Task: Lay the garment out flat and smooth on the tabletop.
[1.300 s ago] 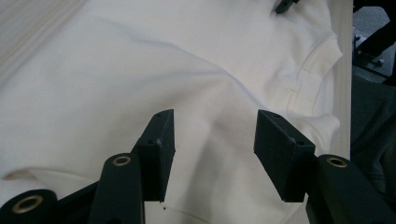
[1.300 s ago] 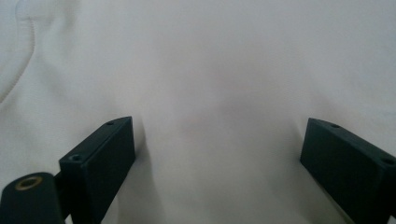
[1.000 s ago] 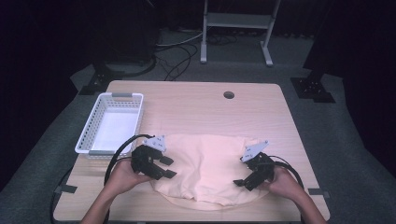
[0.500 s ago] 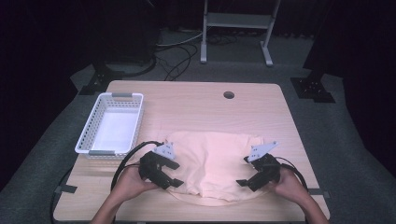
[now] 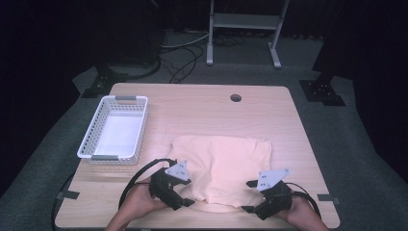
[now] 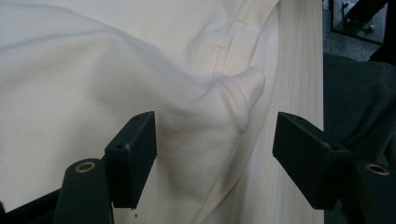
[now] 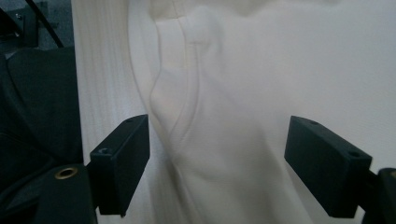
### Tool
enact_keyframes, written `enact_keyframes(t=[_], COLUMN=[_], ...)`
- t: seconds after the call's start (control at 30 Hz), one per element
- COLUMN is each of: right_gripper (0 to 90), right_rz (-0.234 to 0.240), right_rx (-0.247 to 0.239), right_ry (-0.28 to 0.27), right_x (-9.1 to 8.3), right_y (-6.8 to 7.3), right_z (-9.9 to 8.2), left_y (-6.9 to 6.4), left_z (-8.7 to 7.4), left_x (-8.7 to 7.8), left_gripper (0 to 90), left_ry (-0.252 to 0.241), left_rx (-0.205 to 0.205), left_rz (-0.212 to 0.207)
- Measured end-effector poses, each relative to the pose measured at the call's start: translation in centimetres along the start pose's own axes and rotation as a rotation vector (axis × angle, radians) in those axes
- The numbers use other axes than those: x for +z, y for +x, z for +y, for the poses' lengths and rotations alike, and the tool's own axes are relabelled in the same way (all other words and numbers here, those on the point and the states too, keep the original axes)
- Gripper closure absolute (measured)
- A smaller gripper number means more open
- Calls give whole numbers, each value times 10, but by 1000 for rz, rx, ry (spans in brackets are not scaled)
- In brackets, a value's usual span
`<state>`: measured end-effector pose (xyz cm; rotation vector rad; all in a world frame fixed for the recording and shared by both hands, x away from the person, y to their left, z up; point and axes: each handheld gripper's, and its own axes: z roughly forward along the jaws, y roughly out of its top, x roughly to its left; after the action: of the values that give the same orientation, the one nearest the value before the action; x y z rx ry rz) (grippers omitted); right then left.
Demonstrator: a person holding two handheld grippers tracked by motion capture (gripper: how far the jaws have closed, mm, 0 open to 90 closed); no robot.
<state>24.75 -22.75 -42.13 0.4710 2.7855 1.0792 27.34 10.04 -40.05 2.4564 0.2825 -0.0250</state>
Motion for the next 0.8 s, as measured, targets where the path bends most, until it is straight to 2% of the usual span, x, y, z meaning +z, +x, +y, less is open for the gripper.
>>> enact_keyframes(t=[0.1, 0.13, 0.2, 0.23, 0.27, 0.33, 0.37, 0.43, 0.5, 0.53, 0.57, 0.63, 0.67, 0.8], right_gripper=[266, 312, 369, 369, 420, 447, 522, 550, 610, 695, 730, 749, 787, 816], right_rz=[-4, -8, -24, -24, -30, -29, -41, -44, -57, -51, -48, -38, -29, -17], right_rx=[-9, -24, -49, -49, -76, -81, -92, -93, -99, -100, -95, -89, -72, -56], right_ry=[-3, 1, -4, -4, -1, 0, 10, 10, 7, -9, -11, -13, -18, -26], right_x=[1, 2, 3, 3, 4, 5, 7, 7, 7, 7, 8, 8, 7, 5], right_y=[6, 10, 15, 15, 20, 21, 23, 23, 23, 22, 21, 20, 18, 15], right_z=[-2, -3, -3, -3, -2, -2, -1, -1, 1, 2, 2, 2, 4, 6], left_y=[-3, -4, -9, -11, -13, -15, -16, -15, -14, -12, -11, -9, -7, -4], left_z=[1, 1, 3, 3, 4, 6, 6, 7, 7, 7, 7, 7, 6, 5], left_x=[4, 5, 7, 7, 9, 11, 12, 13, 13, 13, 14, 14, 14, 14], left_gripper=[303, 325, 354, 354, 377, 388, 418, 432, 508, 569, 598, 631, 706, 764], left_ry=[5, 7, 7, 4, 8, 24, 29, 35, 36, 37, 40, 47, 48, 38], left_rx=[5, 10, 29, 43, 49, 61, 60, 59, 59, 49, 46, 40, 36, 30], left_rz=[15, 22, 52, 55, 63, 75, 74, 77, 78, 73, 71, 66, 59, 52])
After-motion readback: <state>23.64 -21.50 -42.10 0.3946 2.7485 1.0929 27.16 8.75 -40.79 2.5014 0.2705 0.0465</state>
